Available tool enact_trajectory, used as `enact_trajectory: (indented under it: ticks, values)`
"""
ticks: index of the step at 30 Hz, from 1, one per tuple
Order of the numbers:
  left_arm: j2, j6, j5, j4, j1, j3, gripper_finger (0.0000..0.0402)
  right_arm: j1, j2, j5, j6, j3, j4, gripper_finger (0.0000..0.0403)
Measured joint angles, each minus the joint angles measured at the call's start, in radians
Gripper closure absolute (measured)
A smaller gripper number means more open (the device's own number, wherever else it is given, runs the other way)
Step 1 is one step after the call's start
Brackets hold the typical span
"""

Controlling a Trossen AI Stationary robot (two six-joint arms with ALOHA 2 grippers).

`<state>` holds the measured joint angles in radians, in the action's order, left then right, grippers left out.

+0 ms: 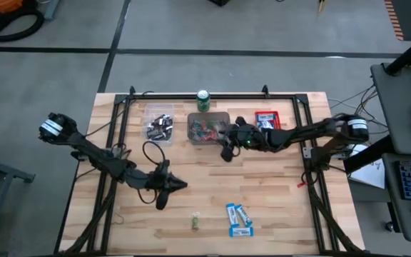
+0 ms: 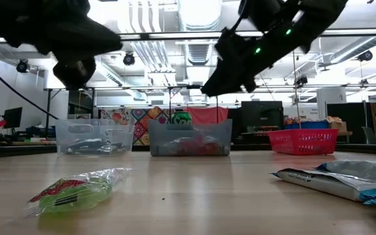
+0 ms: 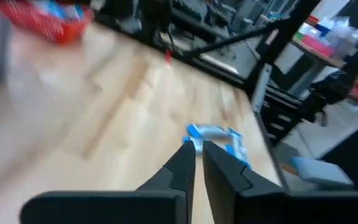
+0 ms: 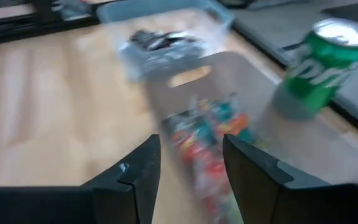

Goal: Organize candy in baskets
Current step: Put the green gummy into the black bin

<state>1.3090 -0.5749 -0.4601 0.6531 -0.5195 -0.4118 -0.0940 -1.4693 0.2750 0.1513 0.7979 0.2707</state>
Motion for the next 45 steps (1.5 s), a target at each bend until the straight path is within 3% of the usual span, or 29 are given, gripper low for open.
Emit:
enact_trajectory:
  ticks: [6, 9, 16, 21, 35, 38, 43, 45]
  values:
    - [0.169, -0.140, 0.018, -0.052, -0.074, -0.075, 0.0346, 0.105, 0.130, -0.049, 0.040, 0.000, -0.216, 0.0240]
    - [0.269, -0.128, 0.033, -0.123, -0.104, -0.175, 0.0314, 0.168, 0.175, -0.049, 0.042, 0.000, -0.290, 0.0245]
    - [0.463, -0.068, 0.032, -0.507, -0.138, -0.445, 0.0244, 0.275, 0.201, -0.048, 0.058, 0.000, -0.335, 0.0246]
    - [0.559, -0.041, 0.033, -0.584, -0.141, -0.557, 0.0229, 0.312, 0.198, -0.042, 0.074, 0.000, -0.345, 0.0248]
    - [0.633, -0.119, 0.033, -0.570, -0.150, -0.552, 0.0262, 0.348, 0.191, -0.039, 0.087, -0.002, -0.348, 0.0249]
    - [0.633, -0.111, 0.033, -0.576, -0.152, -0.551, 0.0293, 0.348, 0.191, -0.039, 0.087, -0.003, -0.348, 0.0246]
    - [0.630, -0.092, 0.038, -0.577, -0.152, -0.551, 0.0381, 0.348, 0.191, -0.039, 0.083, -0.007, -0.341, 0.0249]
    - [0.621, -0.090, 0.040, -0.587, -0.152, -0.549, 0.0393, 0.349, 0.191, -0.038, 0.084, -0.013, -0.331, 0.0250]
